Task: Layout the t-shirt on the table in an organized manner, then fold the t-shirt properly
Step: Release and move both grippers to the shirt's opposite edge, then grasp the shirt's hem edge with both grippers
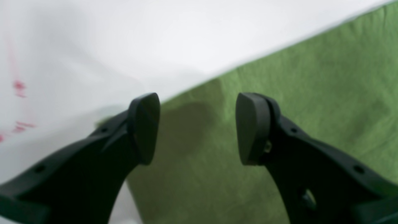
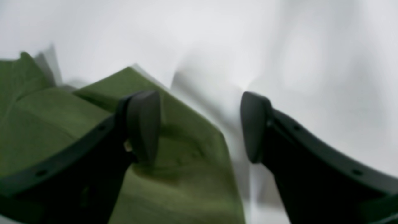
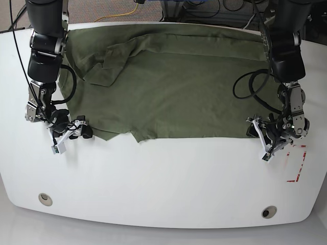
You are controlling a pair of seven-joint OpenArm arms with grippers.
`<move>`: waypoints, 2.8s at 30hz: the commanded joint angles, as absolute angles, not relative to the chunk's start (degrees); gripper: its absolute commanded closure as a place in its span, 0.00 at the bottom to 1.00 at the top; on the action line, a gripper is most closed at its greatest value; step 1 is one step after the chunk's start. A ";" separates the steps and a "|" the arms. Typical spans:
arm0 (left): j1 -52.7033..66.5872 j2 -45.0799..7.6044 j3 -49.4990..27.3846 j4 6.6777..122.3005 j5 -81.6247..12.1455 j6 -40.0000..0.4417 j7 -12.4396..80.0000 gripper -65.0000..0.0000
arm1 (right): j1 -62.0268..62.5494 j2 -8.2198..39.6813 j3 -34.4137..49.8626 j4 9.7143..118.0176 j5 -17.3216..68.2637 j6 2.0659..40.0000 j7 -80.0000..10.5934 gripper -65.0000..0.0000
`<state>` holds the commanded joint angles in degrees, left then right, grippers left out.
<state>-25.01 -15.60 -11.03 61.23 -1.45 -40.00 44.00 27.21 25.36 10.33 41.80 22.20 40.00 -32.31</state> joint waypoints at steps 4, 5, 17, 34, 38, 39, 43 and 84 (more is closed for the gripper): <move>-24.92 -15.60 -11.21 61.23 -1.45 -40.00 44.00 0.45 | 25.63 23.96 10.24 42.15 22.29 40.00 -32.57 0.40; -24.92 -15.60 -11.21 61.23 -1.45 -40.00 44.00 0.45 | 25.27 23.78 10.15 42.86 22.29 40.00 -32.84 0.40; -23.34 -15.78 -11.30 61.32 -1.45 -40.00 44.00 0.45 | 20.79 21.49 10.07 50.95 22.11 40.00 -36.79 0.44; -21.67 -16.31 -11.38 62.99 -1.71 -40.00 44.00 0.45 | 20.44 21.49 9.89 54.64 22.11 40.00 -37.23 1.00; -21.67 -17.19 -11.47 66.33 -1.71 -40.00 45.05 0.45 | 20.35 21.49 9.89 58.68 22.11 40.00 -40.92 1.00; -21.76 -17.19 -11.65 66.59 -1.71 -40.00 45.76 0.45 | 20.26 21.49 9.89 59.65 22.11 40.00 -41.36 1.00; -22.20 -17.19 -14.55 66.59 -1.71 -40.00 46.90 0.44 | 18.95 21.49 9.89 63.25 22.11 40.00 -42.07 1.00; -32.75 -21.85 -8.75 35.65 -1.36 -40.00 31.16 0.44 | 17.36 21.05 10.15 67.56 22.11 40.00 -44.53 1.00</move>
